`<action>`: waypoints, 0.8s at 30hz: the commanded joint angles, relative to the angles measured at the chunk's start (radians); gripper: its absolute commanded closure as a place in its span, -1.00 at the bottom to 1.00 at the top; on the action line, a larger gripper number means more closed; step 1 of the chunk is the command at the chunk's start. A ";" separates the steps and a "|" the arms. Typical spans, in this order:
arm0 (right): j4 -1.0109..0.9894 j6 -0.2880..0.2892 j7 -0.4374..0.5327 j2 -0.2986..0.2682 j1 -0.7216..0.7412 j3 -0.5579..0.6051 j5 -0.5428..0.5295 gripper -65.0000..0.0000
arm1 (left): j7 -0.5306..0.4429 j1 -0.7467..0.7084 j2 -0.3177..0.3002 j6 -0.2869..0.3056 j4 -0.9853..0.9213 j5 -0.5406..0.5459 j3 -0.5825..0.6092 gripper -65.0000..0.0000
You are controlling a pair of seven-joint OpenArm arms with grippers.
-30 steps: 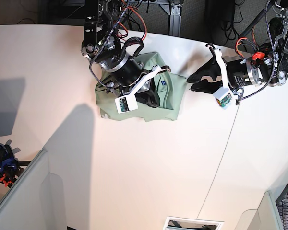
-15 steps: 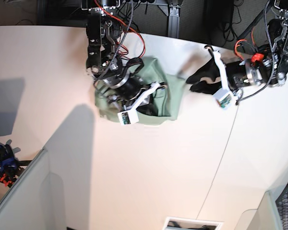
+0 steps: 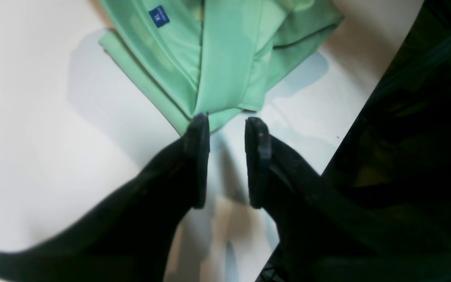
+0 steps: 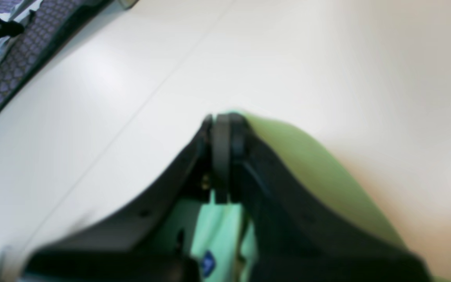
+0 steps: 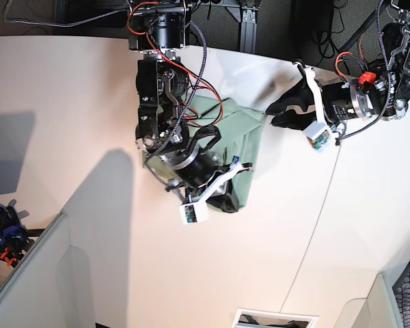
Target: Fold the T-shirt properly
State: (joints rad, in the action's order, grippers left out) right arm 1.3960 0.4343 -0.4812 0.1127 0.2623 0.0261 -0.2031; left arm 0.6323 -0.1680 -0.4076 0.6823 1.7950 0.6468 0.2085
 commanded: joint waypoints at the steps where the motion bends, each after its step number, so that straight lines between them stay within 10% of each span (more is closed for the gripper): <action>1: 0.009 0.007 0.025 0.010 0.012 0.006 -0.031 1.00 | -0.022 0.012 -0.008 0.016 0.016 0.018 -0.006 0.50; 15: 0.164 0.008 0.002 -0.009 -0.024 -0.059 -0.093 1.00 | -0.008 -0.049 -0.008 0.016 0.189 0.032 -0.005 0.71; 24: 0.094 0.005 0.021 -0.220 -0.019 -0.211 -0.018 1.00 | -0.082 -0.095 0.101 0.016 0.185 -0.139 0.091 0.79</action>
State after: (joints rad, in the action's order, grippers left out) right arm 1.4723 0.4385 -0.4839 -0.1001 0.2195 -0.1822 -0.2123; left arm 0.5762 -0.2737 -0.3061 0.6910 1.9644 0.4896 0.3027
